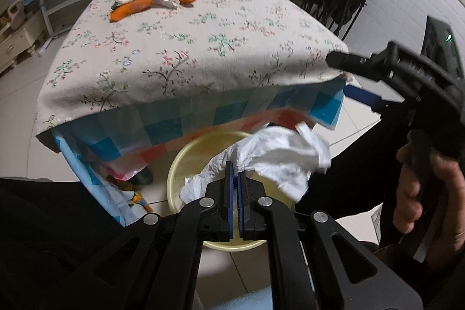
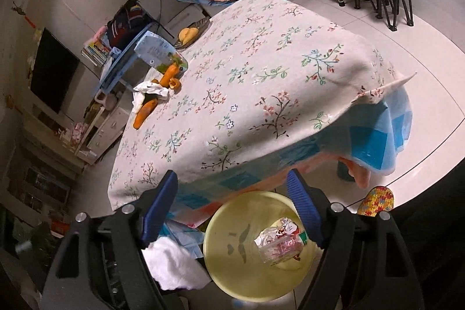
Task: Collect trash
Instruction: 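Open the right gripper over the yellow basin while the left gripper releases the white tissue, then move both grippers up from the basin back toward the table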
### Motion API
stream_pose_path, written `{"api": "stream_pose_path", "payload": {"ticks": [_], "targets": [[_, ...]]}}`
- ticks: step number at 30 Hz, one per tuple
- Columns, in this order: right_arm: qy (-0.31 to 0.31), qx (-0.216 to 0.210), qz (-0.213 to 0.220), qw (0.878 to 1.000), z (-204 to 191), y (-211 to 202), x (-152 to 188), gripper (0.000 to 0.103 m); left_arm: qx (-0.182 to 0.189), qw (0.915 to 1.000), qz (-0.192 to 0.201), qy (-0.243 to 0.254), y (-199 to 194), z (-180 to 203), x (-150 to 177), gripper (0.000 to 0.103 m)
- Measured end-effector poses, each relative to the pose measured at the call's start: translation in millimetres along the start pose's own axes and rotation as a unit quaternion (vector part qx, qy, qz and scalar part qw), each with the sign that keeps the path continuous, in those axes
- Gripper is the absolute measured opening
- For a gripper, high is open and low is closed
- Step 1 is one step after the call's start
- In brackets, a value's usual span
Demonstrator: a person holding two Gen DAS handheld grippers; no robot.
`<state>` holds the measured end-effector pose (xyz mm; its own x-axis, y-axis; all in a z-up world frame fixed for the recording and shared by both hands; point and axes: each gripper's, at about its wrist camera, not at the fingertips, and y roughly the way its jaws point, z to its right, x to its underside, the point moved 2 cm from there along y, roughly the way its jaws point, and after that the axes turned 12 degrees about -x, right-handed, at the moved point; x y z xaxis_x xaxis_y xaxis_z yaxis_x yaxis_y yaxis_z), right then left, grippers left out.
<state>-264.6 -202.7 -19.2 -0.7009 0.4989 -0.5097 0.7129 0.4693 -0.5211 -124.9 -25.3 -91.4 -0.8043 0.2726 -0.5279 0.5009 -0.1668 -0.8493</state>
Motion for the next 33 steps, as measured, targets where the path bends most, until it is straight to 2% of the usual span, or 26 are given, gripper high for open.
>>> {"api": "stream_pose_path", "payload": {"ticks": [4,6,8,11,23,33], "targets": [[-0.006,-0.004,0.001,1.0,-2,-1,1,0.075,-0.005,0.9997,-0.009,0.021,6,11,2,0.005],[-0.008,-0.005,0.001,1.0,-2,-2,1,0.075,-0.013,0.9995,-0.009,0.029,6,14,2,0.014],[-0.008,-0.005,0.001,1.0,-2,-2,0,0.076,-0.025,0.9993,-0.005,0.027,5,14,1,0.037],[-0.009,-0.005,0.0,1.0,-2,-2,1,0.076,-0.03,0.9994,0.0,0.017,5,11,-1,0.046],[-0.029,0.0,-0.009,1.0,-8,1,4,0.076,-0.061,0.9978,0.025,0.004,-2,7,-6,0.073],[-0.059,0.005,-0.012,0.998,-20,4,6,0.079,-0.072,0.9965,0.038,-0.022,-7,-2,-9,0.082]]}}
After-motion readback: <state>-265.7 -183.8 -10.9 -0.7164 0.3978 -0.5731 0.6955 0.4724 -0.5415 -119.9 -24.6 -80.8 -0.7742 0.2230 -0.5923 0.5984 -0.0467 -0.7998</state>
